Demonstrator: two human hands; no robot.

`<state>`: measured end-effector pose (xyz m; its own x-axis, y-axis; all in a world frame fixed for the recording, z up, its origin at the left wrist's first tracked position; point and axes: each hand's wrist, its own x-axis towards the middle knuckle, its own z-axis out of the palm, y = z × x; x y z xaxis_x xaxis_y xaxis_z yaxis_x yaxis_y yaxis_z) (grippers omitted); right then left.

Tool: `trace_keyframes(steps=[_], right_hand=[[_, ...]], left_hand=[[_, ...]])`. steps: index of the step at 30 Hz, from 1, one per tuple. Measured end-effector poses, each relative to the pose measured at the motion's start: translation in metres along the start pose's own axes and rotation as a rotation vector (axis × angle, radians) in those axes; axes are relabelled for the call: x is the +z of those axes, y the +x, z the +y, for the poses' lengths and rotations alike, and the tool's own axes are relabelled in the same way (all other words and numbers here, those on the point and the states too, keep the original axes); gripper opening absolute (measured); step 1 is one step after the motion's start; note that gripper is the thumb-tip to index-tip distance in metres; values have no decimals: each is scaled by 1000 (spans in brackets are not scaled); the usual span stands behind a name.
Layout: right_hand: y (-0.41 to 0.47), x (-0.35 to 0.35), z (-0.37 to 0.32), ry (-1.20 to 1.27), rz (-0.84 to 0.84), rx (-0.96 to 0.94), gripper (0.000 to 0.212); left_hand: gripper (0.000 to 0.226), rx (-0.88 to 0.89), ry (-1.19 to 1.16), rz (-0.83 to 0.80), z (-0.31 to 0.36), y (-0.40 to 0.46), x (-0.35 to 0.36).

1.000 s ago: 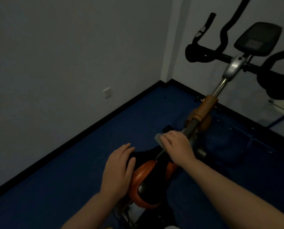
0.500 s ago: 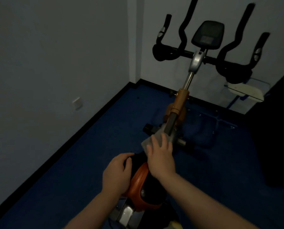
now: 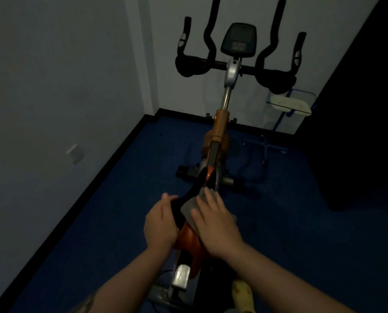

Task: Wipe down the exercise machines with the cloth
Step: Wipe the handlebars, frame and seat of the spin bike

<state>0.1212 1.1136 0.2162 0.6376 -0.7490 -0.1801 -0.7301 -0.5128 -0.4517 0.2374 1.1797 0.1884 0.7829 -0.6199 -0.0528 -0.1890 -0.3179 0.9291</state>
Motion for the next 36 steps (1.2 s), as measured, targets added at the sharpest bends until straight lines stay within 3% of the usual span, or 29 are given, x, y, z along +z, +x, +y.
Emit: trace_keyframes(steps=[3,6,9,12,14,17,20,23,26,29,32,36], right_hand=[[-4,10,-14,-8,98,123,56],[-37,27,-29,-112,154,45,76],[-18,16,-5,58,109,31,59],[1,6,6,271,109,190,49],[-22,23,-9,126,209,243,53],[-58,37,-12,12,284,62,61],[-25,19,17,217,184,-19,50],[-11,15,12,448,190,238,51],[-50,35,-19,259,332,256,66],[-39,33,-10,213,310,169,66],[-2,18,2,326,213,318,57],[-38,33,-24,120,275,243,69]], left_hand=[[57,2,5,-13,3,-2,0],[54,-14,-7,-16,1,-1,-1],[53,-12,4,-22,2,1,-1],[49,-1,20,-29,1,0,-1],[41,7,28,-38,0,0,-2],[36,13,30,-36,1,-1,-2],[32,19,52,-39,3,0,-2],[32,17,49,-42,1,-1,-3],[32,25,54,-34,2,-2,-2],[32,33,64,-25,4,-1,-2],[30,32,59,-31,3,-2,-1],[27,80,68,-32,1,-2,-3]])
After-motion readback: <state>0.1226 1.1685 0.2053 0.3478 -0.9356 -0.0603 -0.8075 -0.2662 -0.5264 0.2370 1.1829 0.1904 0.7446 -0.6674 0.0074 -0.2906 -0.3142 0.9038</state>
